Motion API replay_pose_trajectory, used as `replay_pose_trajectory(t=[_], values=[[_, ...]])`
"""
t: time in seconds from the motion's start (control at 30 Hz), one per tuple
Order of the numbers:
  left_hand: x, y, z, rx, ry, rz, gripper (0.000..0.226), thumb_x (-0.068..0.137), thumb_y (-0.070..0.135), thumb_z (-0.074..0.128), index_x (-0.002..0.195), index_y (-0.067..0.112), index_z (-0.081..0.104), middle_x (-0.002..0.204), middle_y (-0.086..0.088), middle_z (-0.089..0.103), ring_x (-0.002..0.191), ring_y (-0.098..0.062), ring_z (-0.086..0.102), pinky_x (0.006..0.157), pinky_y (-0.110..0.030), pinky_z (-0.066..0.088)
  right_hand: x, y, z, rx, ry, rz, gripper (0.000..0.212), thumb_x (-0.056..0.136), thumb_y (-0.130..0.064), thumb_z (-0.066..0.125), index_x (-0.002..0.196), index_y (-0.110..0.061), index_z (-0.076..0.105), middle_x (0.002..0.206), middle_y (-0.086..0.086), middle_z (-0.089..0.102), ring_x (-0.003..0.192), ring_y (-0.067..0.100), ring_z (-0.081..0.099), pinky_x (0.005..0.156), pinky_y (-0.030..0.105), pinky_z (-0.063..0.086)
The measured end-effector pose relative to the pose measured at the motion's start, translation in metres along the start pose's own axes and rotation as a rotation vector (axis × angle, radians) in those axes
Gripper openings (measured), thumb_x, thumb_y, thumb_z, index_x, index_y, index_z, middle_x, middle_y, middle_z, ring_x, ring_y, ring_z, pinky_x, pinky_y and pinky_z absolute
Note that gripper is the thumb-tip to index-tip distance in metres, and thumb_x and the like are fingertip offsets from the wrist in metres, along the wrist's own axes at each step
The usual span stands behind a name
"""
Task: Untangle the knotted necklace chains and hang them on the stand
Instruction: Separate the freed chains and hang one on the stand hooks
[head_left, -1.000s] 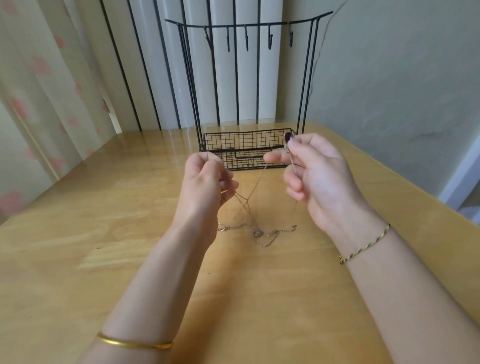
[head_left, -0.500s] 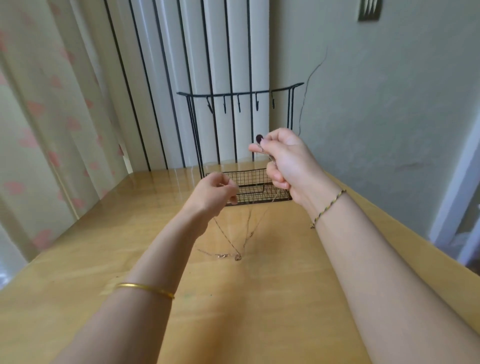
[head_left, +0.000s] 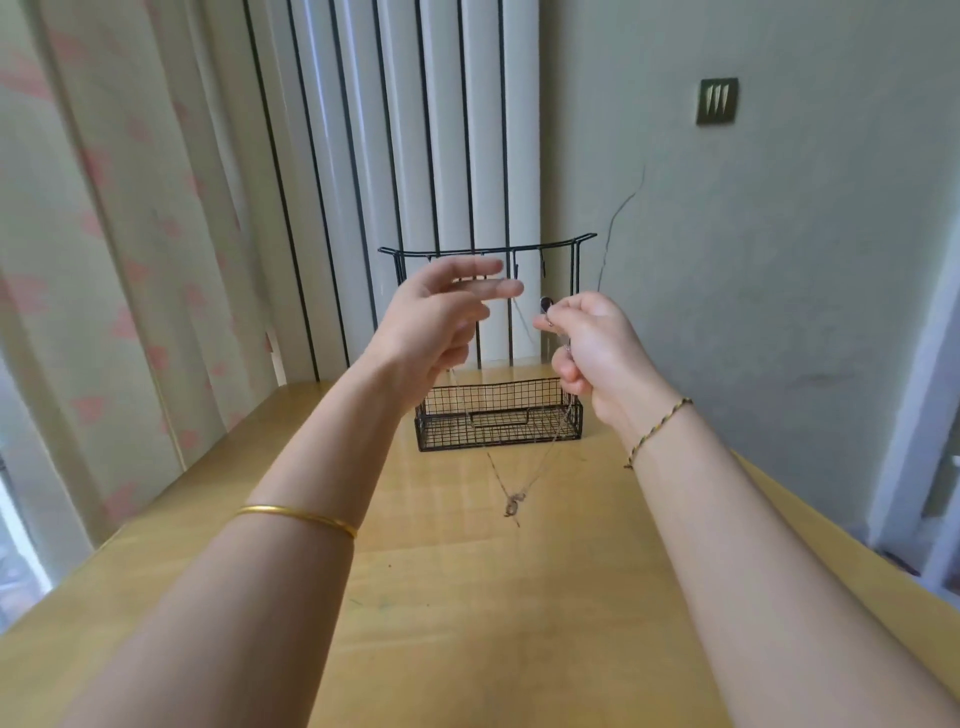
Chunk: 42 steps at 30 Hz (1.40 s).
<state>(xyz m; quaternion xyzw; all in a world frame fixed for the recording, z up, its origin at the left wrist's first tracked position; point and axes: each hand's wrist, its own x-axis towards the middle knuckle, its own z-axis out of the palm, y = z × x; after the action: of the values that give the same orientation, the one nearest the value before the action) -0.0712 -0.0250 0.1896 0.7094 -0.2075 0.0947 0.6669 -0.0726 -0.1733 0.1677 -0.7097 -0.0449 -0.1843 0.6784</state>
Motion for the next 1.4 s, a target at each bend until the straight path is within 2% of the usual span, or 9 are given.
replay_pose_trajectory(t=[0.23, 0.43, 0.63, 0.77, 0.87, 1.03, 1.1, 1.17, 1.4], values=[[-0.007, -0.01, -0.003, 0.12, 0.006, -0.048, 0.054, 0.083, -0.014, 0.041, 0.125, 0.016, 0.055, 0.11, -0.001, 0.07, 0.04, -0.006, 0.028, 0.036, -0.016, 0.026, -0.002, 0.002, -0.003, -0.017, 0.009, -0.004, 0.011, 0.094, -0.014, 0.042, 0.101, -0.007, 0.047, 0.117, 0.019, 0.058, 0.043, 0.011, 0.033, 0.035, 0.02, 0.024], [-0.01, -0.027, 0.0, 0.145, 0.02, -0.106, 0.054, 0.085, -0.012, 0.04, 0.128, 0.016, 0.054, 0.116, -0.002, 0.066, 0.038, -0.005, 0.035, 0.037, -0.014, 0.031, -0.004, 0.001, 0.002, 0.026, -0.01, -0.016, 0.01, 0.094, -0.013, 0.043, 0.086, -0.011, 0.048, 0.111, 0.012, 0.06, 0.038, 0.008, 0.032, 0.034, 0.02, 0.023], [-0.007, -0.038, -0.003, 0.143, 0.084, -0.095, 0.057, 0.084, -0.01, 0.042, 0.132, 0.018, 0.051, 0.121, 0.0, 0.062, 0.04, -0.005, 0.041, 0.041, -0.017, 0.034, -0.002, -0.004, 0.004, 0.054, -0.038, -0.016, 0.009, 0.095, -0.013, 0.043, 0.088, -0.009, 0.047, 0.108, 0.008, 0.063, 0.037, 0.008, 0.029, 0.034, 0.018, 0.021], [-0.004, -0.041, -0.01, 0.164, 0.124, -0.087, 0.058, 0.086, -0.007, 0.045, 0.137, 0.021, 0.046, 0.126, 0.0, 0.058, 0.045, -0.006, 0.047, 0.044, -0.017, 0.036, 0.007, 0.006, -0.002, -0.02, 0.124, -0.083, 0.007, 0.09, -0.012, 0.047, 0.084, -0.008, 0.049, 0.11, 0.022, 0.062, 0.045, 0.009, 0.03, 0.035, 0.016, 0.022], [-0.003, -0.044, -0.016, 0.167, 0.167, -0.075, 0.061, 0.086, -0.004, 0.048, 0.141, 0.022, 0.041, 0.134, -0.002, 0.052, 0.048, -0.004, 0.054, 0.046, -0.018, 0.038, 0.016, 0.021, -0.01, -0.079, 0.221, -0.129, 0.018, 0.09, -0.013, 0.048, 0.076, -0.002, 0.047, 0.084, 0.017, 0.057, 0.048, 0.012, 0.028, 0.032, 0.014, 0.022], [-0.004, -0.042, -0.02, 0.144, 0.249, -0.077, 0.064, 0.086, -0.004, 0.047, 0.144, 0.021, 0.035, 0.145, -0.007, 0.042, 0.051, -0.003, 0.056, 0.081, -0.041, 0.052, 0.02, 0.042, -0.022, -0.091, 0.341, -0.099, 0.03, 0.089, -0.011, 0.045, 0.062, -0.018, 0.035, 0.057, 0.002, 0.029, 0.053, 0.016, 0.022, 0.045, 0.025, 0.021], [-0.004, -0.041, -0.02, 0.151, 0.274, -0.064, 0.065, 0.086, -0.005, 0.047, 0.145, 0.018, 0.033, 0.147, -0.009, 0.039, 0.057, -0.007, 0.058, 0.056, -0.022, 0.054, 0.02, 0.048, -0.024, -0.09, 0.375, -0.077, 0.033, 0.09, -0.012, 0.046, 0.06, -0.019, 0.033, 0.055, 0.001, 0.029, 0.052, 0.017, 0.024, 0.048, 0.028, 0.02], [-0.003, -0.042, -0.021, 0.184, 0.301, -0.054, 0.065, 0.086, -0.005, 0.047, 0.145, 0.016, 0.032, 0.148, -0.01, 0.038, 0.064, -0.011, 0.057, 0.04, -0.009, 0.039, 0.021, 0.051, -0.027, -0.088, 0.394, -0.059, 0.034, 0.09, -0.013, 0.048, 0.06, -0.019, 0.034, 0.055, 0.0, 0.032, 0.05, 0.017, 0.026, 0.048, 0.027, 0.021], [0.001, -0.045, -0.028, 0.22, 0.329, -0.042, 0.065, 0.084, 0.001, 0.049, 0.145, 0.02, 0.033, 0.147, -0.004, 0.04, 0.055, -0.005, 0.061, 0.05, -0.011, 0.043, 0.019, 0.056, -0.032, -0.094, 0.344, 0.002, 0.023, 0.09, -0.014, 0.049, 0.068, -0.014, 0.043, 0.065, 0.004, 0.046, 0.047, 0.015, 0.03, 0.045, 0.024, 0.022]])
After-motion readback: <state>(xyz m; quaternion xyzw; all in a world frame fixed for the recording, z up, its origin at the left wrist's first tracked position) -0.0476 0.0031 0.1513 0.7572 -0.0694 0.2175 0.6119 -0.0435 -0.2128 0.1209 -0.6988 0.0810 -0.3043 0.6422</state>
